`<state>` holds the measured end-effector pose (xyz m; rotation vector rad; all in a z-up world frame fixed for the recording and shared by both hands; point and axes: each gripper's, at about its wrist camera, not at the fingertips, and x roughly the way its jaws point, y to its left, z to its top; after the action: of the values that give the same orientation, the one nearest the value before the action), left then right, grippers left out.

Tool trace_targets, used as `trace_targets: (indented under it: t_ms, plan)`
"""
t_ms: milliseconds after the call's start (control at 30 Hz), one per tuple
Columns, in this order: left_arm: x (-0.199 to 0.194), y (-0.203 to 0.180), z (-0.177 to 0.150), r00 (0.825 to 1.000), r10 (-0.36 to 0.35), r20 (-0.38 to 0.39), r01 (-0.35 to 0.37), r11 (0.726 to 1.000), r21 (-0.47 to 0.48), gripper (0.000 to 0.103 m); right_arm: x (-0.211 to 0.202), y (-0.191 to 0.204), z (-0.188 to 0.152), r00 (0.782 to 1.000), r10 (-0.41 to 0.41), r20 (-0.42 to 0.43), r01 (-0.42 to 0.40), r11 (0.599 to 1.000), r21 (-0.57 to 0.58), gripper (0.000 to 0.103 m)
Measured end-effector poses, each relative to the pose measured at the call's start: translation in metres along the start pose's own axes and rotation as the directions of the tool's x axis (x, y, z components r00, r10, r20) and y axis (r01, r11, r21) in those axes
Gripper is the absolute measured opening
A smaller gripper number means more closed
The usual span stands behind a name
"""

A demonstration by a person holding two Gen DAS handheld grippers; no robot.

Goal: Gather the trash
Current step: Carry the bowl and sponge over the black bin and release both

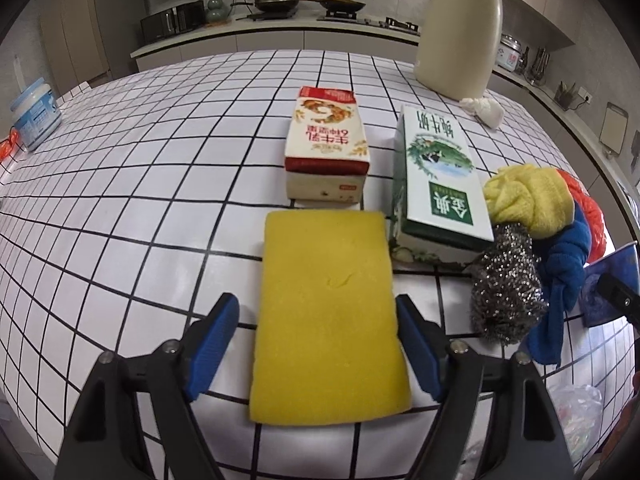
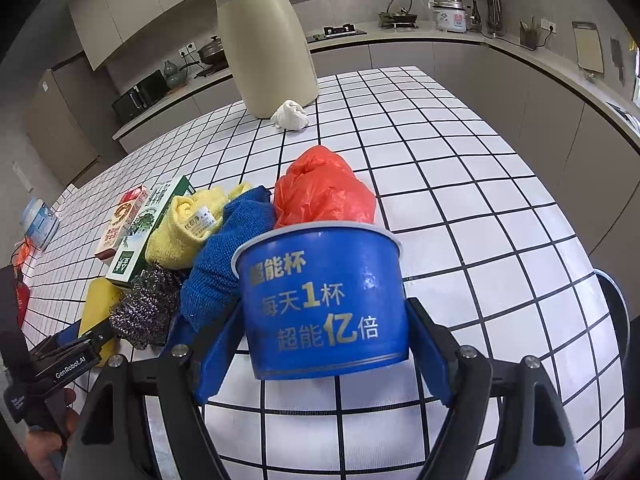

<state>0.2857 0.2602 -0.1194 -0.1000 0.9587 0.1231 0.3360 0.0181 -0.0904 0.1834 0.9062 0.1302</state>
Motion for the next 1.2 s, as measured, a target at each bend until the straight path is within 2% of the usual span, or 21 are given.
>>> trace_targets:
  t_ms: [67, 233, 333, 700, 967, 1200]
  plan:
    - [-0.002, -0.001, -0.001, 1.000, 0.008, 0.020, -0.008, 1.000, 0.011, 0.060, 0.000, 0.001, 0.000, 1.000, -0.003, 0.002, 0.003, 1.000, -0.005, 0.080]
    - [-0.003, -0.001, -0.001, 1.000, 0.004, 0.021, -0.005, 1.000, 0.003, 0.052, 0.004, 0.002, -0.003, 1.000, 0.007, -0.023, -0.007, 1.000, -0.012, 0.080]
    - [-0.006, 0.002, -0.002, 0.999, -0.030, 0.023, 0.030, 0.999, -0.021, 0.048, 0.004, 0.002, -0.005, 1.000, 0.010, -0.015, -0.010, 1.000, -0.023, 0.080]
    - [-0.046, -0.006, 0.006, 0.992, -0.078, 0.104, 0.083, 0.995, -0.051, 0.046, -0.015, -0.007, -0.002, 0.998, 0.052, 0.039, -0.051, 0.998, -0.026, 0.079]
    - [-0.073, -0.038, 0.010, 0.981, -0.134, 0.141, 0.138, 0.990, -0.015, 0.046, -0.038, -0.027, -0.004, 0.995, 0.073, 0.075, -0.072, 0.997, -0.013, 0.079]
    - [-0.089, -0.081, 0.009, 0.972, -0.172, 0.162, 0.170, 0.985, 0.025, 0.046, -0.065, -0.061, -0.003, 0.990, 0.078, 0.118, -0.078, 0.997, -0.003, 0.079]
